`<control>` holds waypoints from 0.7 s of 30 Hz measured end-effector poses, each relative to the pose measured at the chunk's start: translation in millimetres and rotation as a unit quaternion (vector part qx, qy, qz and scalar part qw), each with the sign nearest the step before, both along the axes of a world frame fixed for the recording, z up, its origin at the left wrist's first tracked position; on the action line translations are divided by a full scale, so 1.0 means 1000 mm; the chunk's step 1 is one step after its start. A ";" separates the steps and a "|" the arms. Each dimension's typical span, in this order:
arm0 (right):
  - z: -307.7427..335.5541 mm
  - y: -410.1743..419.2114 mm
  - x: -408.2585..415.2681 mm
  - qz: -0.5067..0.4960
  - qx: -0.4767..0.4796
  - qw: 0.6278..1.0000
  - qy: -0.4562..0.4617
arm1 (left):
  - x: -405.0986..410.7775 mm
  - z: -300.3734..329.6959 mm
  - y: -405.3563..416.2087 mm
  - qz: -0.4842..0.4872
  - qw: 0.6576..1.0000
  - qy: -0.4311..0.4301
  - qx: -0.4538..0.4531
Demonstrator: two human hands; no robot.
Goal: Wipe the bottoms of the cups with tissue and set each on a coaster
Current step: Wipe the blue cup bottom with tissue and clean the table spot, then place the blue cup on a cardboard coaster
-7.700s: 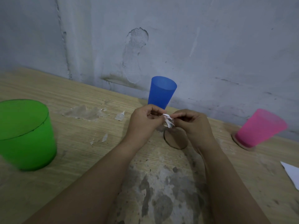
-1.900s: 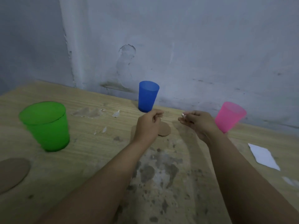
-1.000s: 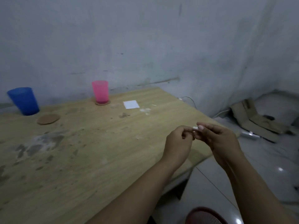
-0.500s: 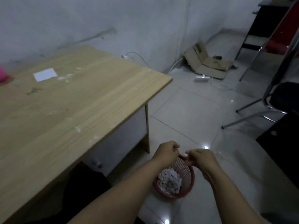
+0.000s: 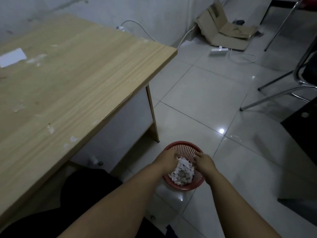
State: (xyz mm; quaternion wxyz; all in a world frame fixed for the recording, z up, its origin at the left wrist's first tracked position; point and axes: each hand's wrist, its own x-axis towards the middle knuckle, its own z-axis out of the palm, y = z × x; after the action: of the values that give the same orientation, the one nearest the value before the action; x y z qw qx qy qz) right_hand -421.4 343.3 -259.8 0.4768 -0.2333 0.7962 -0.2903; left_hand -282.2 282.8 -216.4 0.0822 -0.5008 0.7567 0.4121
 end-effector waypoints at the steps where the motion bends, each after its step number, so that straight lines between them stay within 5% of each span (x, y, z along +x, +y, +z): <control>1: 0.007 -0.001 0.001 0.014 -0.001 1.000 0.009 | 0.000 0.001 -0.001 -0.001 1.000 0.001 -0.004; 21: 0.197 -0.023 0.039 0.261 -0.159 0.941 0.145 | 0.064 0.164 -0.005 -0.005 0.976 0.147 -0.160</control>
State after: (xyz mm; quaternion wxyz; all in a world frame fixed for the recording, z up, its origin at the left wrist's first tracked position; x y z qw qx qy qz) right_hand -382.3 320.6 -62.9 0.3716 -0.5456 0.7112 -0.2417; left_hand -217.8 277.4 -52.3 -0.1090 -0.4376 0.8193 0.3542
